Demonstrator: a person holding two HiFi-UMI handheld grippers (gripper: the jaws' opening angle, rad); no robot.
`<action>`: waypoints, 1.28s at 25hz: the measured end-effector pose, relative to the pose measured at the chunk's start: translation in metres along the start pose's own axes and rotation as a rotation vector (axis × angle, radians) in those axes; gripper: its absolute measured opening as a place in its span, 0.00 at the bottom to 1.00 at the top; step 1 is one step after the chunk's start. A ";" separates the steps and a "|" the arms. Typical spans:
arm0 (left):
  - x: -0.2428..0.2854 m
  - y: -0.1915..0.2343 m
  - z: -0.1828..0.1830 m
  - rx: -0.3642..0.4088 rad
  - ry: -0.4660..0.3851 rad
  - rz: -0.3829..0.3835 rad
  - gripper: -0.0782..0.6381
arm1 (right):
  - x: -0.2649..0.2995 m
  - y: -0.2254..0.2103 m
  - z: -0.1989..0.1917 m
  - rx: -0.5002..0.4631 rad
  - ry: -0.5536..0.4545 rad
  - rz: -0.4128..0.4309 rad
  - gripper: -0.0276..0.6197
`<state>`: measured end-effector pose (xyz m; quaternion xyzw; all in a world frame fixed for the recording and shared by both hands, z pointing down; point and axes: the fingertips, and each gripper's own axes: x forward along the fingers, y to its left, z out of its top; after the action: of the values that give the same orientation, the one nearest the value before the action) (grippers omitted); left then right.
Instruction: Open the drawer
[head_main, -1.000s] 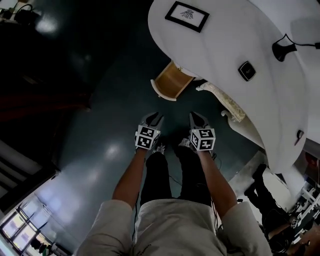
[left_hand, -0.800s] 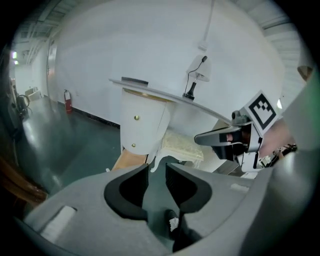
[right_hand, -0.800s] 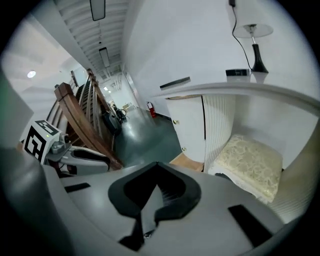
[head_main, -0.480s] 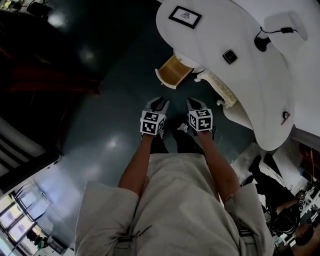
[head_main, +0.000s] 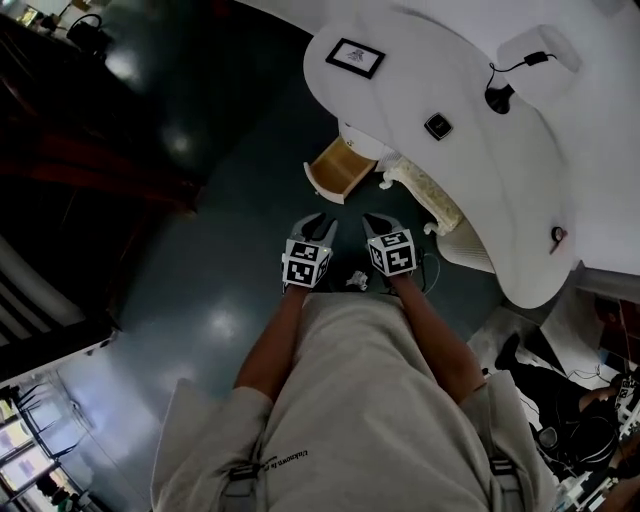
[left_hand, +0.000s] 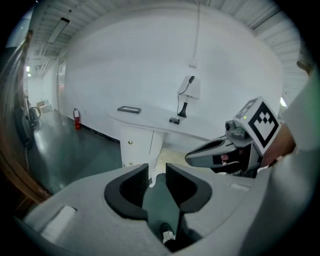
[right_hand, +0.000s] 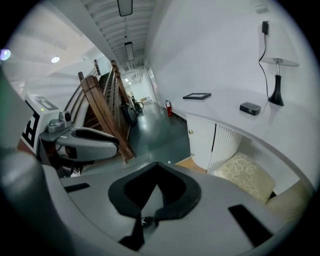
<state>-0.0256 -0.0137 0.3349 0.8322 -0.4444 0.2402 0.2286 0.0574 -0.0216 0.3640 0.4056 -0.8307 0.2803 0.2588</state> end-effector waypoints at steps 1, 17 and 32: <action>-0.001 -0.003 -0.003 0.000 0.003 0.001 0.26 | -0.004 -0.002 0.000 0.000 -0.004 -0.001 0.07; 0.005 0.000 -0.001 -0.030 -0.023 0.034 0.14 | -0.022 -0.031 -0.006 0.013 -0.020 -0.034 0.07; 0.008 0.006 -0.026 -0.162 0.018 0.055 0.12 | -0.023 -0.040 -0.014 0.032 -0.005 -0.020 0.06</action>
<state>-0.0320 -0.0063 0.3615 0.7961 -0.4832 0.2174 0.2924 0.1049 -0.0207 0.3688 0.4188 -0.8226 0.2898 0.2530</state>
